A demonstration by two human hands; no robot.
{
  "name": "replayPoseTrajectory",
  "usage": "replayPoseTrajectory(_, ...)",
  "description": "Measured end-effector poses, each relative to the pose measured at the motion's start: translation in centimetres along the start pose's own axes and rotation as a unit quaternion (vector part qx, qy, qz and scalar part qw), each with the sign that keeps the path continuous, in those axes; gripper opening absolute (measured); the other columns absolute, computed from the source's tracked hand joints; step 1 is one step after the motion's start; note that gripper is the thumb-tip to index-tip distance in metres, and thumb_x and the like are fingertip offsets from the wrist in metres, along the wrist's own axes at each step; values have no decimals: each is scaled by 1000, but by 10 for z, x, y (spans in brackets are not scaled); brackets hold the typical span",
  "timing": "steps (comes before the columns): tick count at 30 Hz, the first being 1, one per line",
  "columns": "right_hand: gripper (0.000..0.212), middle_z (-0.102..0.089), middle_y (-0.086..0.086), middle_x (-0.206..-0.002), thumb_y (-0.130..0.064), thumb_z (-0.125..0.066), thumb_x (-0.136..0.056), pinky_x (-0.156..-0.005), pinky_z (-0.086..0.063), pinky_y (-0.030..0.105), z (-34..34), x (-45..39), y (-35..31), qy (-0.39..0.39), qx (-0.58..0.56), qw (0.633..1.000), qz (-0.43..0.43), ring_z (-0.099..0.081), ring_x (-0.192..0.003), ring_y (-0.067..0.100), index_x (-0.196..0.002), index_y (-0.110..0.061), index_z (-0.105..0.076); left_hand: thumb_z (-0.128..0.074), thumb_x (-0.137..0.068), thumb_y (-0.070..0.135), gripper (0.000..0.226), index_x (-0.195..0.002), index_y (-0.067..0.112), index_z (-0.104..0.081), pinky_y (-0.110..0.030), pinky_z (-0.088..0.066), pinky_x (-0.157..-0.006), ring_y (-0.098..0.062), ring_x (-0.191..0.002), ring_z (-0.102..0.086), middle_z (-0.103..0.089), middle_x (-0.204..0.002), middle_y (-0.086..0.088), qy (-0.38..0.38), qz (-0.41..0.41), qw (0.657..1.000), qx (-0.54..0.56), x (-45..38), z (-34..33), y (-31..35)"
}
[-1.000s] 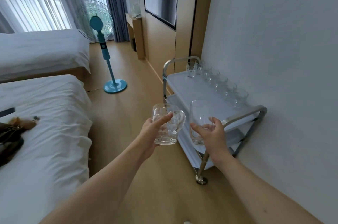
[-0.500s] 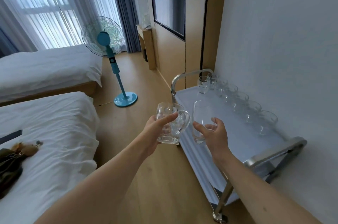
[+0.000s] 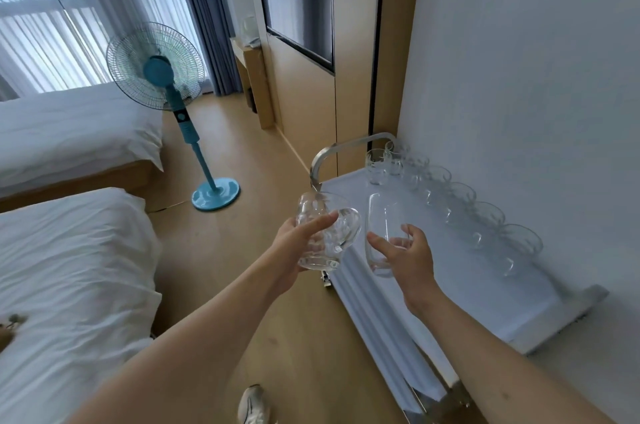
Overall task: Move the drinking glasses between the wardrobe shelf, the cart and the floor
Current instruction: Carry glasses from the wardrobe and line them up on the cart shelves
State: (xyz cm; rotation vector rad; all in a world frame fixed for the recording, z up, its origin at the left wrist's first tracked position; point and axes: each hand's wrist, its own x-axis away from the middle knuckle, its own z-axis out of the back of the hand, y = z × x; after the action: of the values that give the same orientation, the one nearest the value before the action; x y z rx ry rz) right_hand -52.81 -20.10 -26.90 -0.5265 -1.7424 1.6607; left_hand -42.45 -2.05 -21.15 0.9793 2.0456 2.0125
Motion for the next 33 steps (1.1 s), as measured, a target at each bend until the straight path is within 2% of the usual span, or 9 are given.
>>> replayPoseTrajectory(3, 83, -57, 3, -119, -42, -89, -72, -93, -57, 50, -20, -21, -2, 23, -7, 1000, -5, -67, -105, 29, -139, -25, -43, -95, -60, 48, 92, -135, 12, -55, -48, -60, -82, -39, -104, -71, -71, -120, -18, -24, -1, 1000, -15, -33, 14, 13)
replayPoseTrajectory(8, 90, -57, 3, -119, -45, -89, -71, -96, -55, 52, -67, -55, -5, 66, -15, 998, -10, -67, -107, 30, -143, -23, -41, -96, -59, 48, 93, -134, 11, -56, -41, -60, -76, -34, -96, -74, -73, -117, -16, -74, -3, 997, -34, -94, 48, 40)
replayPoseTrajectory(14, 92, -57, 3, -120, -43, -90, -70, -91, -58, 53, -119, -85, -12, 127, -20, 991, -28, -67, -107, 30, -144, -23, -41, -94, -60, 51, 79, -123, 12, -66, -58, -56, -95, -36, -93, -68, -72, -115, -22, -140, 14, 988, -62, -160, 86, 65)
replayPoseTrajectory(17, 90, -58, 3, -120, -44, -91, -69, -91, -58, 52, -135, -91, -12, 157, -22, 987, -36, -68, -104, 28, -142, -24, -42, -91, -65, 54, 75, -124, 14, -67, -59, -53, -98, -34, -99, -70, -72, -114, -20, -162, 30, 984, -72, -183, 99, 72)
replayPoseTrajectory(23, 87, -61, 5, -119, -41, -93, -68, -92, -57, 54, -158, -92, -8, 217, -41, 974, -58, -70, -100, 34, -138, -22, -45, -84, -75, 57, 74, -134, 19, -59, -38, -61, -71, -29, -97, -75, -74, -117, -10, -233, 74, 968, -54, -212, 114, 77)
replayPoseTrajectory(26, 88, -59, 3, -119, -41, -92, -69, -93, -57, 53, -164, -91, -5, 234, -46, 969, -66, -70, -100, 33, -139, -25, -43, -88, -69, 57, 79, -133, 20, -61, -35, -59, -68, -27, -98, -72, -68, -127, -14, -233, 87, 967, -62, -228, 117, 75)
replayPoseTrajectory(29, 90, -58, 2, -119, -39, -92, -69, -94, -56, 54, -164, -98, -8, 254, -42, 964, -67, -70, -101, 33, -142, -24, -41, -91, -57, 62, 92, -132, 21, -59, -32, -56, -61, -23, -94, -69, -66, -119, -7, -238, 91, 962, -95, -247, 113, 74)
replayPoseTrajectory(31, 90, -58, 3, -119, -36, -92, -70, -93, -56, 55, -161, -104, -8, 260, -45, 962, -69, -69, -102, 34, -143, -23, -41, -94, -50, 62, 102, -134, 23, -54, -36, -58, -70, -24, -99, -71, -66, -121, -4, -232, 91, 962, -114, -260, 107, 73)
replayPoseTrajectory(33, 88, -56, 1, -119, -35, -92, -70, -92, -57, 54, -157, -112, -6, 266, -40, 960, -72, -68, -103, 33, -142, -25, -41, -98, -44, 58, 108, -135, 22, -50, -46, -58, -88, -27, -106, -69, -66, -125, -5, -230, 93, 960, -127, -275, 97, 71)
